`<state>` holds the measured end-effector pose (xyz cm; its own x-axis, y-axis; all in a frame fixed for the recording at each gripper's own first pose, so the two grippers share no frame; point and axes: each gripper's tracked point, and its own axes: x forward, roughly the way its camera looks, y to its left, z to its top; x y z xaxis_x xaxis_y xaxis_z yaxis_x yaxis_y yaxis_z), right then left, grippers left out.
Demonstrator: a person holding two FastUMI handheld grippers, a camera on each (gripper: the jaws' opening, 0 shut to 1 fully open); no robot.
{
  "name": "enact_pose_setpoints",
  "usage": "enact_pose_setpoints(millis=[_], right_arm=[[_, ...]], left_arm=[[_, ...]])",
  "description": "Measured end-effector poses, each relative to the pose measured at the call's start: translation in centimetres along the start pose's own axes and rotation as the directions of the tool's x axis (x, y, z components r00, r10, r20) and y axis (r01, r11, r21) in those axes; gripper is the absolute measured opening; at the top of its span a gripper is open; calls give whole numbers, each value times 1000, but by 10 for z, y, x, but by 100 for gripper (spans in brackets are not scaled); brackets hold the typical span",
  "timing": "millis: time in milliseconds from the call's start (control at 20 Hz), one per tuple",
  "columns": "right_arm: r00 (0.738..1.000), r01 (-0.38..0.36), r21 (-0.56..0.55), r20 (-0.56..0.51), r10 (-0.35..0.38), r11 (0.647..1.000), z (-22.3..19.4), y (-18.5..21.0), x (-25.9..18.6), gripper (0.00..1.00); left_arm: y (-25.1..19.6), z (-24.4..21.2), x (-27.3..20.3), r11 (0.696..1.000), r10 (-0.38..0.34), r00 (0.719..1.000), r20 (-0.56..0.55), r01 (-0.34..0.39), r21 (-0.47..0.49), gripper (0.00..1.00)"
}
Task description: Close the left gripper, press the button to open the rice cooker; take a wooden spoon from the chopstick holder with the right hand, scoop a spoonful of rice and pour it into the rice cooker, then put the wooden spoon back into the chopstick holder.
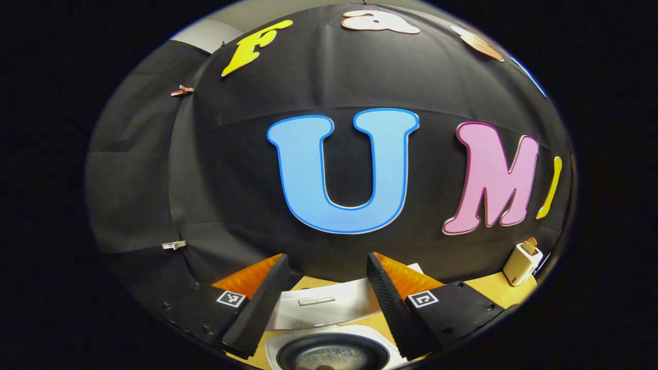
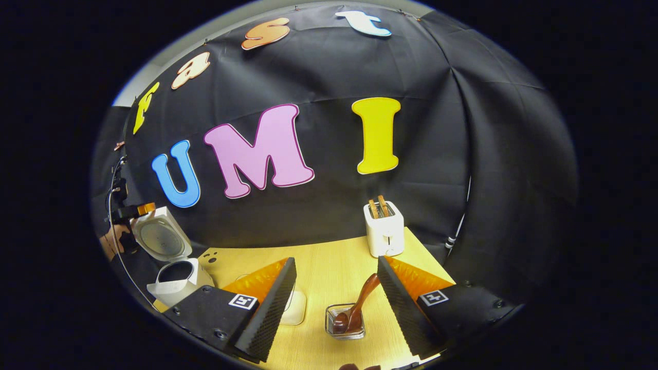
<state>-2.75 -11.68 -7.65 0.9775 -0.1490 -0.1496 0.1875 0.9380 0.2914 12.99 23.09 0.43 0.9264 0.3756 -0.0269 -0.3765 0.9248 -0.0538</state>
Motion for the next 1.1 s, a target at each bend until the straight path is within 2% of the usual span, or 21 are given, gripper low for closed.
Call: enact_pose_setpoints(millis=[250, 450, 550, 750, 900, 1000, 1100], right_arm=[[1000, -3, 24, 1, 3, 1000, 3, -7, 5, 98], [1000, -16, 23, -8, 16, 1000, 2, -9, 8, 98], [1000, -24, 15, -14, 24, 1000, 0, -9, 9, 98], [999, -41, -2, -30, 41, 999, -6, -7, 12, 98], [998, -44, 6, -41, 45, 999, -9, -8, 13, 98], [998, -46, 9, -46, 46, 999, -11, -9, 15, 98], [998, -42, 11, -52, 43, 999, -13, -11, 14, 98]], left_arm=[[-24, -50, -55, 998, -53, 990, -128, 49, -39, 98], [-38, -101, -86, 993, -110, 955, -276, 95, -68, 98], [-42, -124, -96, 990, -128, 927, -352, 100, -97, 99], [-43, -149, -102, 990, -137, 872, -469, 112, -80, 100], [-44, -163, -101, 992, -123, 810, -574, 86, -92, 100], [-43, -167, -96, 993, -113, 784, -610, 62, -104, 98], [-41, -172, -92, 994, -103, 743, -662, 47, -101, 98]])
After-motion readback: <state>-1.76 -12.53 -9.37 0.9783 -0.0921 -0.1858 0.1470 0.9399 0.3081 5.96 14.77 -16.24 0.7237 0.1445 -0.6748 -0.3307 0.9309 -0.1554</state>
